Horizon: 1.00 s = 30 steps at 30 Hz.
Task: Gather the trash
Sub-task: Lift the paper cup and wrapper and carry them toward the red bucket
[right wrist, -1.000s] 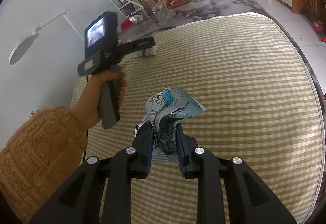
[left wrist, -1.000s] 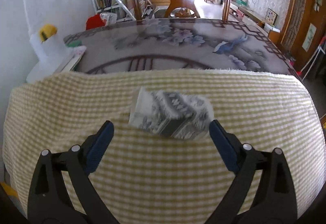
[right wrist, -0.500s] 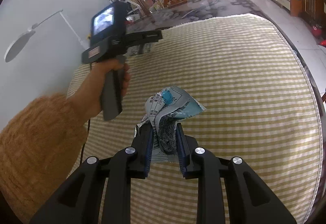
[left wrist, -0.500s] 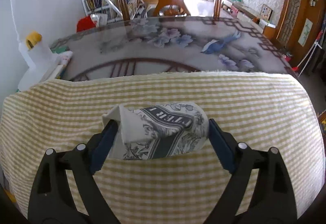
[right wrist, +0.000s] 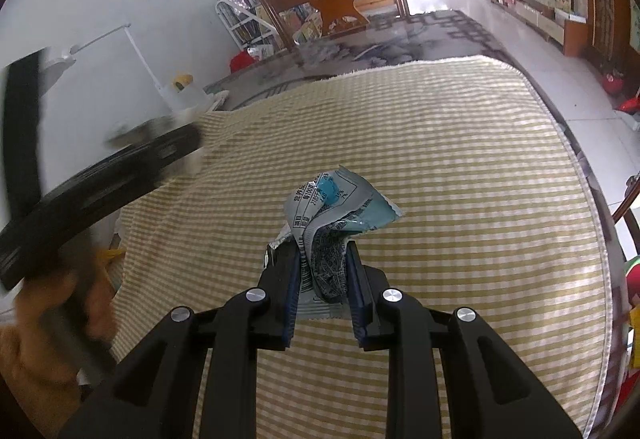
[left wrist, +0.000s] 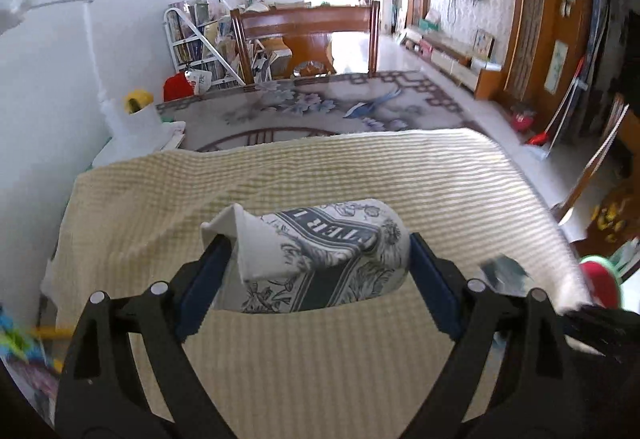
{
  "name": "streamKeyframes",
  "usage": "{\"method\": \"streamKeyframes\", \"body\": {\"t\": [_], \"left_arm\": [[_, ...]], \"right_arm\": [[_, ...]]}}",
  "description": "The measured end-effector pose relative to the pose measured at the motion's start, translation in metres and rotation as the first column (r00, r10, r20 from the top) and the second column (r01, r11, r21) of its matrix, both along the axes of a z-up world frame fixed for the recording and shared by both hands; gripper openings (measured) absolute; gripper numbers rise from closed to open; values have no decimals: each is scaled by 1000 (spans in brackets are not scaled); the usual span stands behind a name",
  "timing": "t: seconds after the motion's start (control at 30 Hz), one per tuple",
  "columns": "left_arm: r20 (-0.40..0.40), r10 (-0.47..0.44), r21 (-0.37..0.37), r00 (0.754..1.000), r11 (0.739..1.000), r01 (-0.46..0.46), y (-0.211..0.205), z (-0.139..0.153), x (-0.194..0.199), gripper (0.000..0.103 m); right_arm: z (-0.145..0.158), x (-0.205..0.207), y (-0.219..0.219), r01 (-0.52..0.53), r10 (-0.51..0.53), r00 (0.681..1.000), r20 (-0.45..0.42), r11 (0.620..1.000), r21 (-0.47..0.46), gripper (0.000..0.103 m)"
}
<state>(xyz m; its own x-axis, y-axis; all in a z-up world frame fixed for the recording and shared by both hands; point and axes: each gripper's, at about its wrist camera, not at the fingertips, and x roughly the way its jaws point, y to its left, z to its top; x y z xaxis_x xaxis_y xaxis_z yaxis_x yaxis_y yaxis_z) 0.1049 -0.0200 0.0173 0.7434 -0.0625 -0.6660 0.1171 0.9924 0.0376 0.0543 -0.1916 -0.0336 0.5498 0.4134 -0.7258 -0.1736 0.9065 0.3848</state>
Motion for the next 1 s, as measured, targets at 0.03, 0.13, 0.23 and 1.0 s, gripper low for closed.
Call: {"method": "streamKeyframes", "body": {"t": [0.03,0.13,0.23,1.0], "left_arm": [[11,6,-6,1000,1000,-6,0,1,-11,86],[15,27,-44,1000,999,-26,6,1,-34,86],[13,68,-131,998,989,-66,14,-1,-52,86],[24,31,-97,999,995,-29,4,-7,-66,86]], "right_arm": [[1,-4,-1,3,-3,1000,5,1000,-2,22],[5,-9,-4,15,-15,1000,26,1000,-4,22],[9,-16,-6,23,-22,998,58,1000,-17,22],[19,-25,-18,70,-53,986,156,992,-103,23]]}}
